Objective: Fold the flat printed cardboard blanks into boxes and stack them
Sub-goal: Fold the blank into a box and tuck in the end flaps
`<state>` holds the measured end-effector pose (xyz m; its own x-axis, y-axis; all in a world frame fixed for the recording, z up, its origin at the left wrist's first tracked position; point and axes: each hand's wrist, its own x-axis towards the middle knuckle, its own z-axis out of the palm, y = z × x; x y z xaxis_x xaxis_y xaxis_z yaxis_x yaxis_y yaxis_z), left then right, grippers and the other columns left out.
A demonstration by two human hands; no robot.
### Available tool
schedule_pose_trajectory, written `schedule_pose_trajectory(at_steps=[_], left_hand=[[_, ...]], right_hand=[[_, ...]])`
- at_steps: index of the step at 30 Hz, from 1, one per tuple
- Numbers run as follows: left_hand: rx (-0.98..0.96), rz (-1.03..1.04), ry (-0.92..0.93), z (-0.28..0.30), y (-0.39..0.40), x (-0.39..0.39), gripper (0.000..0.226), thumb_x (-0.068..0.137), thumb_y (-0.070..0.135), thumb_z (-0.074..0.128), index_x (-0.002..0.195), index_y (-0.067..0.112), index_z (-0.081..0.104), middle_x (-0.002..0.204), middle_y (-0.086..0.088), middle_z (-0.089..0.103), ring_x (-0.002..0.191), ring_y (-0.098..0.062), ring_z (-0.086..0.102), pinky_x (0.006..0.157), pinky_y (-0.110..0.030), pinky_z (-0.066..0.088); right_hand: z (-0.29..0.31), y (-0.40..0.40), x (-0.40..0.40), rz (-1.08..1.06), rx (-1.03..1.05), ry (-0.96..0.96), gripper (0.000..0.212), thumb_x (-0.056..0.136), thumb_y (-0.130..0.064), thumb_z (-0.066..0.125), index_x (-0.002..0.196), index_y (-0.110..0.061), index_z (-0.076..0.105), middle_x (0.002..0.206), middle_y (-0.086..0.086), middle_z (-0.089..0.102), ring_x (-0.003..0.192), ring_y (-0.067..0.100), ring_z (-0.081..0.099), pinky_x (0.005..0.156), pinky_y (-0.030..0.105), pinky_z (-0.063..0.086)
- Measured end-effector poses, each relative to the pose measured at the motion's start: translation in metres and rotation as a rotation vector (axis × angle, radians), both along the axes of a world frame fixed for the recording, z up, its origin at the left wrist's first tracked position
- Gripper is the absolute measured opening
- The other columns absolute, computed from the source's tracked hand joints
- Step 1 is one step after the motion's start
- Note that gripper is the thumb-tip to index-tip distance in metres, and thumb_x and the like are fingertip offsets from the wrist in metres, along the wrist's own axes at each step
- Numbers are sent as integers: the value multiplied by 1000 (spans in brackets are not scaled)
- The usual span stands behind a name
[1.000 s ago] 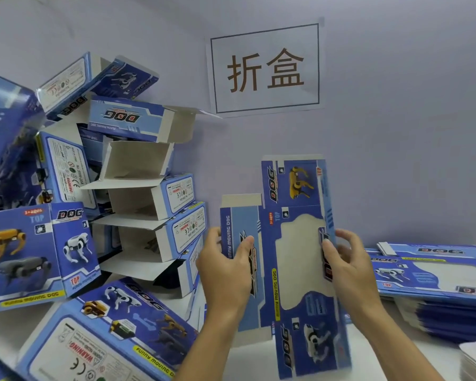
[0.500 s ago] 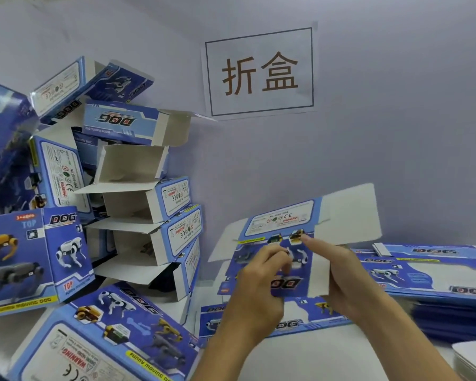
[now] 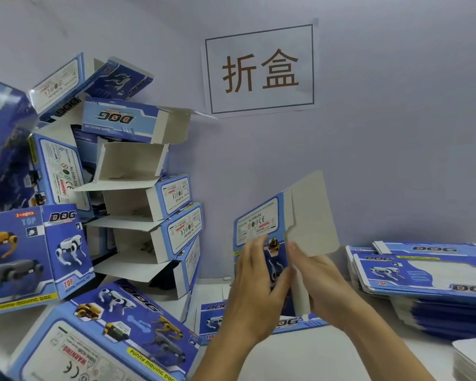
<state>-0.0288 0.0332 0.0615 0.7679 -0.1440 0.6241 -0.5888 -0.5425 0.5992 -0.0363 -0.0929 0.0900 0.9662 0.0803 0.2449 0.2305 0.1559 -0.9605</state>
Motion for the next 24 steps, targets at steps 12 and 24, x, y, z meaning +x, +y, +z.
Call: schedule_pose_trajectory(at_steps=[12,24], left_hand=[[-475,174,182,23,15,4,67,89,7,52,145,37,32,136,3,54,122,-26,52,101,-53,47],[-146,-36,130,35,46,2,96,87,-16,42,156,43,10,157,33,14,145,13,8,111,-4,16]], right_hand=[[13,5,-4,-142,-710,-200,24,103,-15,40,89,-14,60,69,7,53,61,22,44,58,34,39],[18,-14,1,-373,-649,-228,23,94,-4,55,71,-2,55,59,1,49,60,17,33,46,24,27]])
